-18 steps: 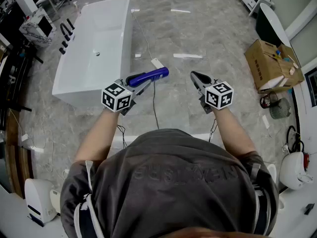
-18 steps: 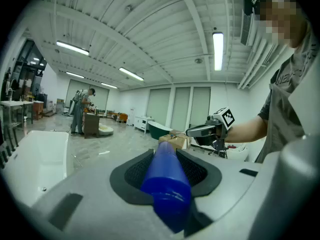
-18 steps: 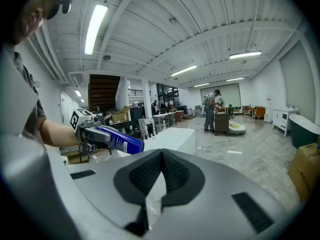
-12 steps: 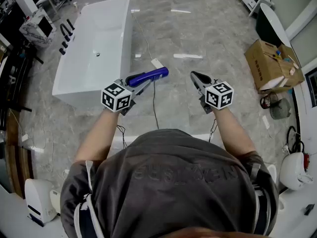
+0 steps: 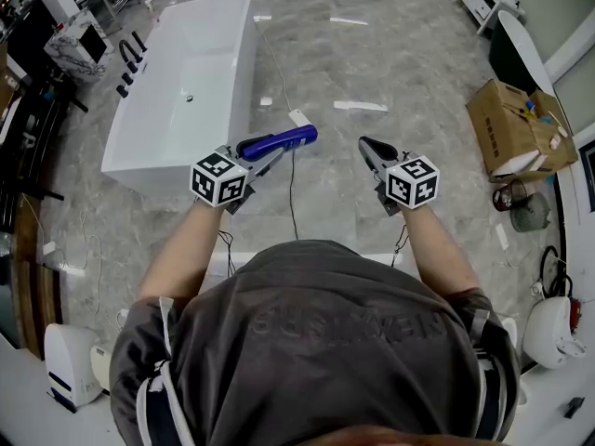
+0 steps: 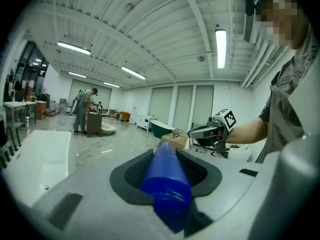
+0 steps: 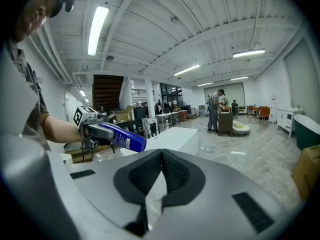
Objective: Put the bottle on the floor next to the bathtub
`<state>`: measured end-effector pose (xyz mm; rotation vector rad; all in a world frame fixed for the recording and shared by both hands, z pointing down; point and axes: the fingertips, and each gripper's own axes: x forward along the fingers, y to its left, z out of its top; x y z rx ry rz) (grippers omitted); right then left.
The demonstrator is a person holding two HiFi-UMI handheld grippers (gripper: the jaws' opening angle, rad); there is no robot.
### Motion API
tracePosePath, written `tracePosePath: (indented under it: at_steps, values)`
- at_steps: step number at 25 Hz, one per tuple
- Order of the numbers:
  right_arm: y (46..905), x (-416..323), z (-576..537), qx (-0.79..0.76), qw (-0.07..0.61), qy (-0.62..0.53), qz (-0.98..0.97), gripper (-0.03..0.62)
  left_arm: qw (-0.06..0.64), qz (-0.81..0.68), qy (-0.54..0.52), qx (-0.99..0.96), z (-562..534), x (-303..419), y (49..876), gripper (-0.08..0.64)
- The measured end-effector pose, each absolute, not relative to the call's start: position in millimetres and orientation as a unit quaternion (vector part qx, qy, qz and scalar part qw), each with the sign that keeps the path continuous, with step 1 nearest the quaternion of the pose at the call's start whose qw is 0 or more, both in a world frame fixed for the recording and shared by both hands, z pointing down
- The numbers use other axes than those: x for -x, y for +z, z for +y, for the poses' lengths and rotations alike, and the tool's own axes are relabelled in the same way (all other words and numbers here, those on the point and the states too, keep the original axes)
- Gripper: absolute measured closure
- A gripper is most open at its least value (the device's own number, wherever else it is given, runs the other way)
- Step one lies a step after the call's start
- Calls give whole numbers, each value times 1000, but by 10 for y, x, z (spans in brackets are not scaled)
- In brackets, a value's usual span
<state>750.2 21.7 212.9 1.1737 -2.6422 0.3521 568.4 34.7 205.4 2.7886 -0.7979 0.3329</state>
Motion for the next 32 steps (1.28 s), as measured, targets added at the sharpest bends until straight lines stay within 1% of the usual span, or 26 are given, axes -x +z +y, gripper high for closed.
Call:
tracePosePath:
  at_steps: [4,8,10,13,16,18,23,27,30,32]
  values:
    - [2229,-7651,191,-388,108,129,-906,600,115,-286,123,-943,378,-5792,2061,425]
    - [2420,-7698,160,-366,127,123,-914,600,123,-297,126,-938,396,-5829,2102,425]
    - [2477,-7602,93,-360,129,126,-915,600,125,-300,126,-937,365,-5720,2102,425]
    - [2503,-7246,-5,-360,129,130,-915,600,119,-298,127,-939,287,-5310,2099,425]
    - [2509,-6676,-134,-365,139,117,-913,600,114,-299,112,-941,99,-4663,2124,425]
    - [2531,-6137,-250,-371,140,107,-912,600,108,-295,104,-944,-55,-4080,2192,425]
    - [2654,-4400,-571,-392,119,101,-907,600,88,-278,125,-948,-457,-2167,2378,425]
    - [2723,-3072,-594,-415,106,146,-892,600,102,-261,165,-946,-620,-757,2377,425]
    - [2631,-2306,-572,-417,105,164,-888,600,112,-248,183,-945,-705,-21,2338,425]
    - [2625,-2059,-553,-413,110,168,-888,600,114,-244,188,-945,-767,219,2333,425]
